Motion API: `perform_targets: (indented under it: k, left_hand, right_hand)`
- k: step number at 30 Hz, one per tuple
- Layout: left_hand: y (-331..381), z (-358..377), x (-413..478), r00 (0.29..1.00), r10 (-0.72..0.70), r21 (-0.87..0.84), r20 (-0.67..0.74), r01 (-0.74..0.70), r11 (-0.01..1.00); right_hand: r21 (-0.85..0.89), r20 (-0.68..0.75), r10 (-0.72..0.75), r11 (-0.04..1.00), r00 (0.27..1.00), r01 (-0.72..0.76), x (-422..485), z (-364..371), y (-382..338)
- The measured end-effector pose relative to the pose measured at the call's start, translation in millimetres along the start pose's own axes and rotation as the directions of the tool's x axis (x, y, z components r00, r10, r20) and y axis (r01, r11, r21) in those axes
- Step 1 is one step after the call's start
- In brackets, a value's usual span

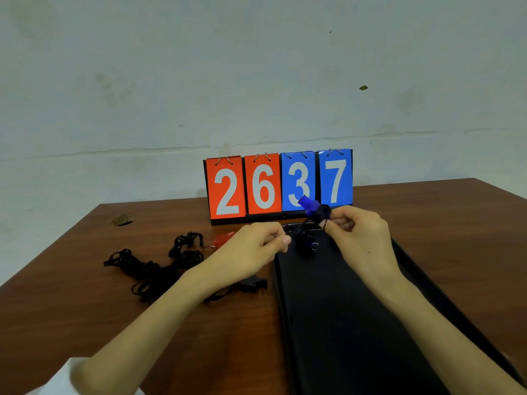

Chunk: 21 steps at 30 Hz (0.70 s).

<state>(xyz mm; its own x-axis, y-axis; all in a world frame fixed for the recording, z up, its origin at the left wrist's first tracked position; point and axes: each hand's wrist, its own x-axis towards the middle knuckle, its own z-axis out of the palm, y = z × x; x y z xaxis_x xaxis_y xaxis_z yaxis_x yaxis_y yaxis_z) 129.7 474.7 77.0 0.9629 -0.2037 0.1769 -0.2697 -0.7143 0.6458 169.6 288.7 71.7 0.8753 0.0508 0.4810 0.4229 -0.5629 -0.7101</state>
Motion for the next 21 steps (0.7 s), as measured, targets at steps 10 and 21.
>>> perform_targets:
  k: [10, 21]
  left_hand:
    - [16, -8, -9, 0.996, 0.087, 0.196, 0.015, -0.088, 0.977]
    - [23, -25, -12, 0.994, 0.109, 0.270, 0.000, -0.105, 0.957]
  right_hand:
    - [-0.259, 0.203, -0.099, 0.954, 0.974, 0.151, -5, 6, 6]
    - [-0.165, 0.545, -0.198, 0.928, 0.815, 0.335, -12, 7, -4]
